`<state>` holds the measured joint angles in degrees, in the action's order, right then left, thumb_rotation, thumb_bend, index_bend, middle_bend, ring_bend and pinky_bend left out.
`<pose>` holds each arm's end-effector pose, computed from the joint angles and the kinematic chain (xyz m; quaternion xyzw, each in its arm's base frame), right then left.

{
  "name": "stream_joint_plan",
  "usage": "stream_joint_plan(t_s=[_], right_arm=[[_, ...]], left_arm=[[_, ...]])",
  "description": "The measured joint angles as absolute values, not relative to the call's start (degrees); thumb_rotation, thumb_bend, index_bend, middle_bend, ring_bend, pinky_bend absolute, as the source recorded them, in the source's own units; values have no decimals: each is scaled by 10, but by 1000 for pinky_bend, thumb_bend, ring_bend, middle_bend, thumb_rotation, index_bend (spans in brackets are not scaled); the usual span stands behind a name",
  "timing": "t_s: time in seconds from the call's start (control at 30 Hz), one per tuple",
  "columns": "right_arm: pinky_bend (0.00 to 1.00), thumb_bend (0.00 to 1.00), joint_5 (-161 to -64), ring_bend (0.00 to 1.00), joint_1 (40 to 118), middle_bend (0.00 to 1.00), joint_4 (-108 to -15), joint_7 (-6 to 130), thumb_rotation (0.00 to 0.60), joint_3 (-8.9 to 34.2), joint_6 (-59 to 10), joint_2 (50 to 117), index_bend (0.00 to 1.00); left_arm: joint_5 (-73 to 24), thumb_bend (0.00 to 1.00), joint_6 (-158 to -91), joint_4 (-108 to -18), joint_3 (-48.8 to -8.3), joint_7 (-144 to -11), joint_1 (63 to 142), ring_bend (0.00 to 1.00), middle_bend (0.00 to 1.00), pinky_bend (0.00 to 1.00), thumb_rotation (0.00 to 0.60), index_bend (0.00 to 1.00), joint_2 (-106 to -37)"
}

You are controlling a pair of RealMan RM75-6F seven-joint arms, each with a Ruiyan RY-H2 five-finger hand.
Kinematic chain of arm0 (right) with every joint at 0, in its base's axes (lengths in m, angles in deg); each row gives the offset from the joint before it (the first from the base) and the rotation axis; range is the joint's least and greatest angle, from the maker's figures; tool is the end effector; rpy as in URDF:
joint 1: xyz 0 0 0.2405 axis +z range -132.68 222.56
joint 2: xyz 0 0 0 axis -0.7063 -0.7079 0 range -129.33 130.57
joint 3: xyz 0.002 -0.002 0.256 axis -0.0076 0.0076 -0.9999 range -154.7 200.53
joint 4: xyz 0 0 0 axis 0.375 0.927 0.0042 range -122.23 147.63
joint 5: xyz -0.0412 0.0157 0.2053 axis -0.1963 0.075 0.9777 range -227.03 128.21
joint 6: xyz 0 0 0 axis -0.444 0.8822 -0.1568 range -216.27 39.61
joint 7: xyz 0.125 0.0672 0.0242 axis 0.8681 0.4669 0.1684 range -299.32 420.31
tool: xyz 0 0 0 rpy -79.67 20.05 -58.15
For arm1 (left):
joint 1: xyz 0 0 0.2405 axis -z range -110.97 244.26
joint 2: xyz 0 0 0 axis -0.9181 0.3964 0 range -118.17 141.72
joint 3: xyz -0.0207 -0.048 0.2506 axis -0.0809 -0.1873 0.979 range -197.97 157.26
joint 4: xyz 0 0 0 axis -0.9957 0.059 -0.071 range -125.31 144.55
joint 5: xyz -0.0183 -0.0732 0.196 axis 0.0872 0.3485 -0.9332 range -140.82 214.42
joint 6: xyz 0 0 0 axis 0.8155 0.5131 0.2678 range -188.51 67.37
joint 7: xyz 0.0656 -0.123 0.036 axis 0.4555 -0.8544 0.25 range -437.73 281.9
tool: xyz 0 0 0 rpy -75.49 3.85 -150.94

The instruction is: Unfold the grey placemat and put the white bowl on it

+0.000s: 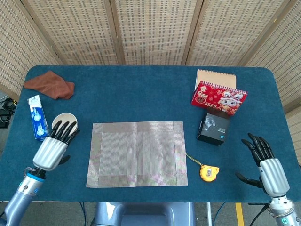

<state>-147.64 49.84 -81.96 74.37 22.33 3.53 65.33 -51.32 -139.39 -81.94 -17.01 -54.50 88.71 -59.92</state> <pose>-0.2705 -0.1682 0.1519 0.5829 -0.4072 0.5262 0.4664 -0.2475 0.2373 0.0869 -0.7514 -0.2251 -0.3339 0.5228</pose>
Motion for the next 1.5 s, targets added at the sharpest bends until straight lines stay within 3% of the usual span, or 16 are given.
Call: stream_joint_plan(t_s=[0.2, 0.3, 0.73, 1.5], right_arm=[[0, 160, -1480, 0, 497, 0, -820, 739, 600, 227, 36, 656, 140], [0, 160, -1479, 0, 497, 0, -820, 738, 600, 226, 35, 656, 140], [0, 160, -1480, 0, 498, 0, -819, 737, 600, 229, 33, 657, 140], [0, 160, -1476, 0, 500, 0, -815, 736, 600, 230, 27, 659, 140]], left_arm=[[-455, 137, -1363, -758, -191, -560, 882, 0, 0, 0, 600, 338, -617], [-432, 202, -1350, -722, -202, -570, 881, 0, 0, 0, 600, 376, -633], [-379, 332, -1294, -626, -237, -583, 893, 0, 0, 0, 600, 410, -697], [-342, 364, -1249, -558, -260, -586, 906, 0, 0, 0, 600, 509, -746]])
